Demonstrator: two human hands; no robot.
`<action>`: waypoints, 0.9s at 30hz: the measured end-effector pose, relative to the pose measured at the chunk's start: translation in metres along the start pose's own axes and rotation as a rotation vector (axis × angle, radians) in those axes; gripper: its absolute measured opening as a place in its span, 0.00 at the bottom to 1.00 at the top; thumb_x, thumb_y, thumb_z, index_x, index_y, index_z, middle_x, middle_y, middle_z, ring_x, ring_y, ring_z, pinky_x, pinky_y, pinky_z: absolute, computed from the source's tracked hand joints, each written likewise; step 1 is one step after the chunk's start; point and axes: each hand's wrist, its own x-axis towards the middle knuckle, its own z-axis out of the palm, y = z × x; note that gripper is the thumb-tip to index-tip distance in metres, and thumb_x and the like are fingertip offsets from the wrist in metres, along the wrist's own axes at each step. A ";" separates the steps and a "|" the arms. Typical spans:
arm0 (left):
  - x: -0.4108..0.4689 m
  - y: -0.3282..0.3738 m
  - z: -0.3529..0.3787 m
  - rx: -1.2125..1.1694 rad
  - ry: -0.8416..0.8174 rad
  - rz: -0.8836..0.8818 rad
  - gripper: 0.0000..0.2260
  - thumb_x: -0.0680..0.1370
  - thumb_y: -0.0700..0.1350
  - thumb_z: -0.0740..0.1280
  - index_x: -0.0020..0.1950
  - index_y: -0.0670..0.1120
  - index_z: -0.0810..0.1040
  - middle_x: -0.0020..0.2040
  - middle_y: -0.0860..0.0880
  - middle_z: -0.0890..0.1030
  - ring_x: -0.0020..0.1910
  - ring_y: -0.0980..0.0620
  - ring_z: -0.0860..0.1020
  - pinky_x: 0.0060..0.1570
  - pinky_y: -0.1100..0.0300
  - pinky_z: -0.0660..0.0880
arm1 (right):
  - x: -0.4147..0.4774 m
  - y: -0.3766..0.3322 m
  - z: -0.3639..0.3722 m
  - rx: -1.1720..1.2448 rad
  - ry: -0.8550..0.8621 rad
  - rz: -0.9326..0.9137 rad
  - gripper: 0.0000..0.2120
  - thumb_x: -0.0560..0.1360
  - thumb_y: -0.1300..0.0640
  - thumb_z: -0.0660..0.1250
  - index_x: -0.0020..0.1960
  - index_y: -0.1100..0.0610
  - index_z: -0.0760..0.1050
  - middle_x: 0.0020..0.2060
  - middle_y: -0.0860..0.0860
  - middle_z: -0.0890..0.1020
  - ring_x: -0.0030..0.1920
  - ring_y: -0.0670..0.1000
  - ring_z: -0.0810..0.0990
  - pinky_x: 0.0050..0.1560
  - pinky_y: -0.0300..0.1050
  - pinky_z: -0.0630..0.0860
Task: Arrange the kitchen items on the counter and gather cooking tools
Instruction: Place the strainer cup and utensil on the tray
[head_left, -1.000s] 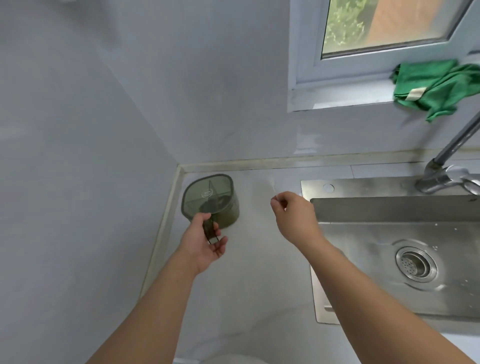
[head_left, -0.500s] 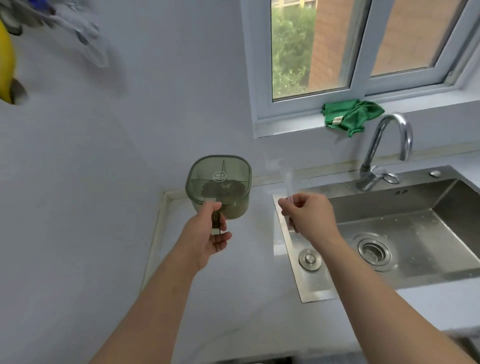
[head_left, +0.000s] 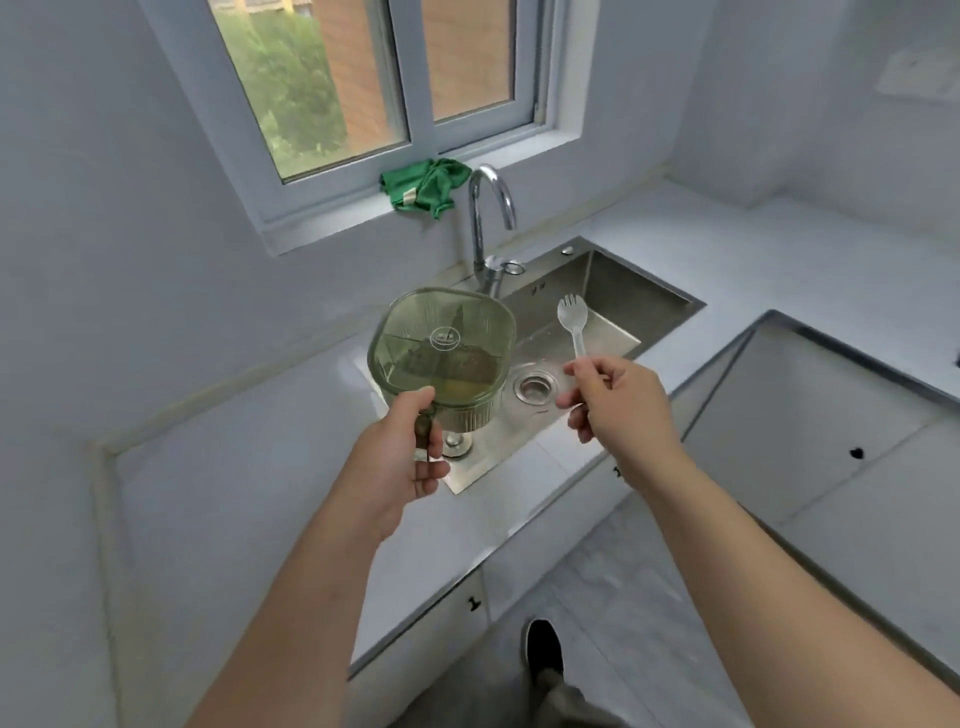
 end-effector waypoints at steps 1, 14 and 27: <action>-0.001 -0.002 0.013 0.011 -0.033 0.002 0.16 0.78 0.57 0.65 0.37 0.46 0.74 0.29 0.51 0.74 0.28 0.50 0.74 0.34 0.58 0.70 | -0.006 0.002 -0.016 -0.012 0.045 0.014 0.10 0.82 0.56 0.61 0.48 0.56 0.80 0.29 0.51 0.82 0.25 0.47 0.74 0.25 0.41 0.71; -0.066 -0.027 0.226 0.305 -0.552 0.062 0.18 0.77 0.58 0.65 0.35 0.46 0.73 0.31 0.49 0.73 0.28 0.50 0.73 0.34 0.57 0.69 | -0.103 0.037 -0.237 0.055 0.654 0.123 0.11 0.85 0.59 0.54 0.59 0.55 0.74 0.35 0.51 0.77 0.31 0.48 0.72 0.33 0.46 0.71; -0.232 -0.122 0.458 0.488 -0.900 0.032 0.18 0.77 0.60 0.64 0.35 0.48 0.73 0.31 0.51 0.73 0.27 0.52 0.71 0.32 0.58 0.68 | -0.270 0.093 -0.475 0.207 1.120 0.076 0.08 0.84 0.57 0.57 0.55 0.60 0.72 0.40 0.52 0.86 0.32 0.47 0.77 0.32 0.42 0.74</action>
